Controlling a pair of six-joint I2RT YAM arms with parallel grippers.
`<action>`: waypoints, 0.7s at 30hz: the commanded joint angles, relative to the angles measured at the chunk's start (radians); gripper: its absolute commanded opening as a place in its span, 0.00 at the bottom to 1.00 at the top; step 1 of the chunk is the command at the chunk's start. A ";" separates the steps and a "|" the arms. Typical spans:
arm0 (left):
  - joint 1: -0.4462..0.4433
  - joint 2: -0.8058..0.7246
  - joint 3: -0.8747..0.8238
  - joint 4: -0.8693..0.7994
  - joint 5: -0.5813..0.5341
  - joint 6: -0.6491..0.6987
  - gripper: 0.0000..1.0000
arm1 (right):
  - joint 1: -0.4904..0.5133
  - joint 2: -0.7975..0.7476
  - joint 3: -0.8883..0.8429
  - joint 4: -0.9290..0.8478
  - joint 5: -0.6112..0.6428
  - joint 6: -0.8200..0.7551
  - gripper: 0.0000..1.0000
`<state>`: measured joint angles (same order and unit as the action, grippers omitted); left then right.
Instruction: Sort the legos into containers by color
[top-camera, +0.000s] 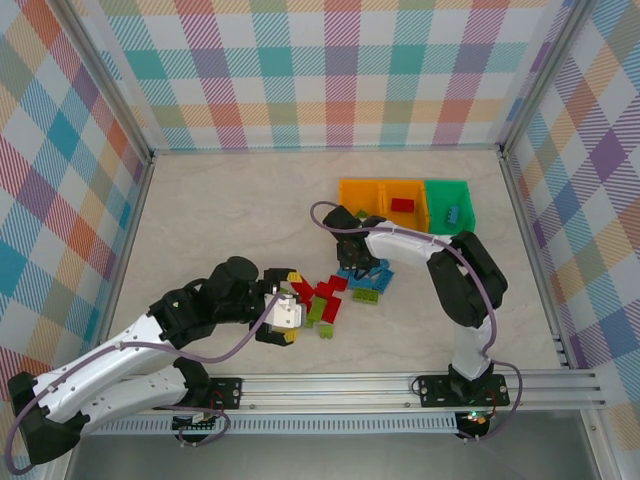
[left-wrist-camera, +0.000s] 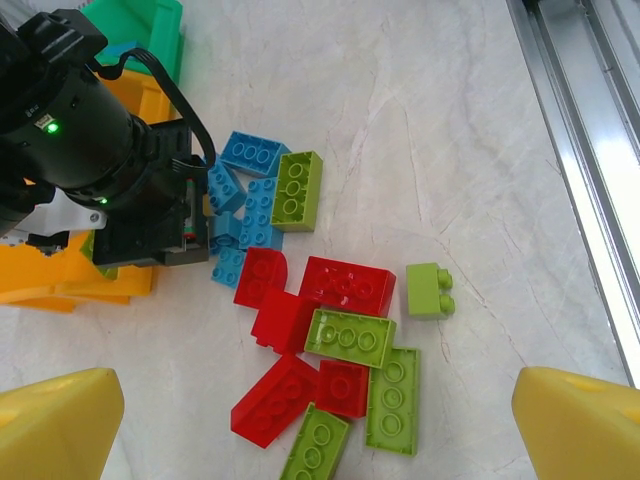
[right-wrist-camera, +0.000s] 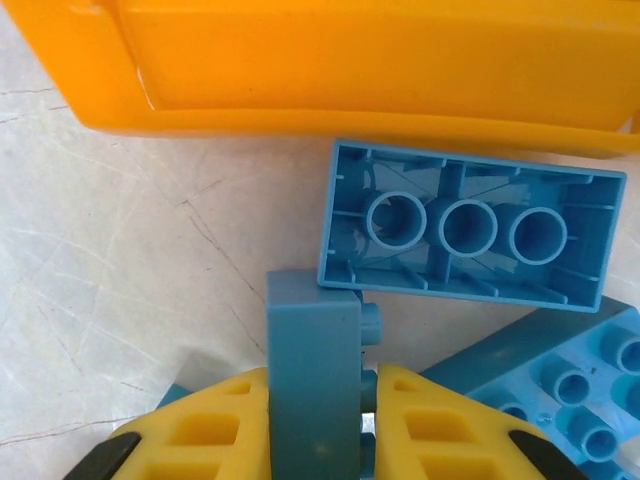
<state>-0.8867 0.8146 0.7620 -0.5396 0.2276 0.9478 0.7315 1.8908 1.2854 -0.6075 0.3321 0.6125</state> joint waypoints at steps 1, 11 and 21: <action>0.010 -0.015 -0.016 0.033 0.026 0.022 1.00 | -0.007 -0.131 -0.012 0.020 -0.015 -0.010 0.15; 0.018 -0.031 -0.039 0.081 -0.005 0.020 1.00 | -0.231 -0.483 -0.092 0.031 0.123 -0.175 0.14; 0.020 -0.053 -0.062 0.119 -0.046 0.000 1.00 | -0.634 -0.283 -0.015 0.155 0.044 -0.339 0.11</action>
<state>-0.8745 0.7780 0.7166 -0.4610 0.1921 0.9581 0.1291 1.5421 1.2331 -0.4995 0.4217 0.3336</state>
